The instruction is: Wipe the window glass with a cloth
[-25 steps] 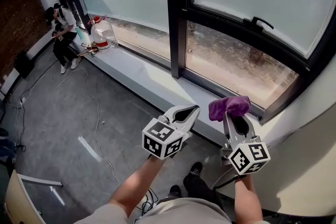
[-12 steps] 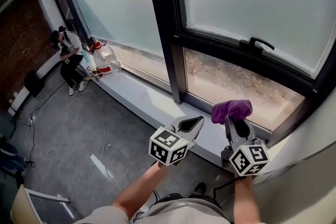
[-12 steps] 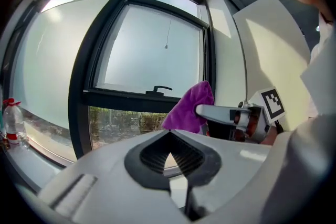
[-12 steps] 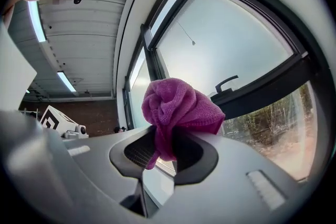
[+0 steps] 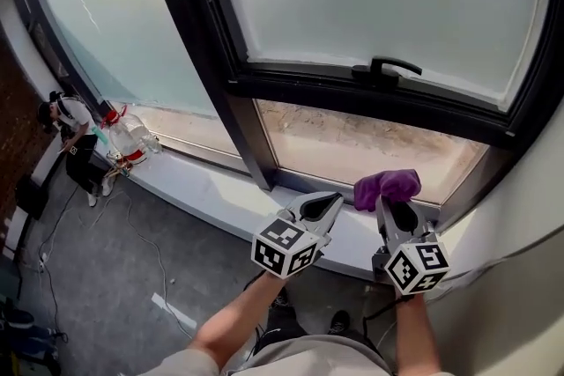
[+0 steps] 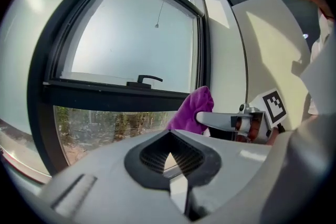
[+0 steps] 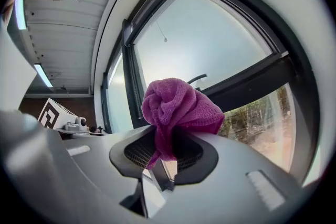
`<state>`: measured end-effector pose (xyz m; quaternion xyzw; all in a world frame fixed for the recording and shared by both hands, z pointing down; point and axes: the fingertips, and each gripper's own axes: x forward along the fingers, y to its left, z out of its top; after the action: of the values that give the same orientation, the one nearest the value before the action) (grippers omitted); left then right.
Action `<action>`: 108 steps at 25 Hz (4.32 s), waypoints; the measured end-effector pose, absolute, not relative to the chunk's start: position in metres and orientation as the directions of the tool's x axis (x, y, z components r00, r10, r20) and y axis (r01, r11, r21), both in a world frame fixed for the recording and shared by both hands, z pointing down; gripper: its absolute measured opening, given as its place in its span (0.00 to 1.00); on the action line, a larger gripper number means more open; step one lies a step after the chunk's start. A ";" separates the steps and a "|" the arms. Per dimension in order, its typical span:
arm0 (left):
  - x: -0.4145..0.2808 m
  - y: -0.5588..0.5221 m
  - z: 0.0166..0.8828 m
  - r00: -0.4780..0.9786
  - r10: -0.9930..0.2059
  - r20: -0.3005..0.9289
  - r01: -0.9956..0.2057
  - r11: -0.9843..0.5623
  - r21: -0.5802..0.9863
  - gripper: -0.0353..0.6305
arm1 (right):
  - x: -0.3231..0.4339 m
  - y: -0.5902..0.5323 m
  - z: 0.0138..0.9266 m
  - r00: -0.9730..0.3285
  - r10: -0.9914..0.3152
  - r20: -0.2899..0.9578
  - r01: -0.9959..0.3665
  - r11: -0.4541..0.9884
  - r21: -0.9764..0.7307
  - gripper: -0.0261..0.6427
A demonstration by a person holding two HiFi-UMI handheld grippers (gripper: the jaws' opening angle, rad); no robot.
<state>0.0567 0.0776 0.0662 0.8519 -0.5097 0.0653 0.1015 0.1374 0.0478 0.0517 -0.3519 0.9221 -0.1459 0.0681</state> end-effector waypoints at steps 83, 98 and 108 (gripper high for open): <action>-0.303 -0.099 0.232 0.248 -0.935 0.255 -0.968 -0.229 0.101 0.05 | -0.279 -0.207 0.192 -0.736 -0.674 0.063 -0.646 0.728 0.229 0.20; -0.355 -0.072 0.278 0.158 -0.926 0.342 -0.986 -0.131 0.101 0.05 | -0.352 -0.190 0.211 -0.805 -0.592 0.051 -0.563 0.788 0.250 0.20; -0.351 -0.061 0.305 0.175 -0.917 0.358 -0.981 -0.133 0.139 0.05 | -0.354 -0.179 0.245 -0.804 -0.583 0.118 -0.544 0.801 0.250 0.20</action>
<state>-0.3510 -0.0611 0.3047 0.7469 -0.6354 0.0933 0.1723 -0.3539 -0.1793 0.2450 -0.2984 0.9441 0.1025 -0.0951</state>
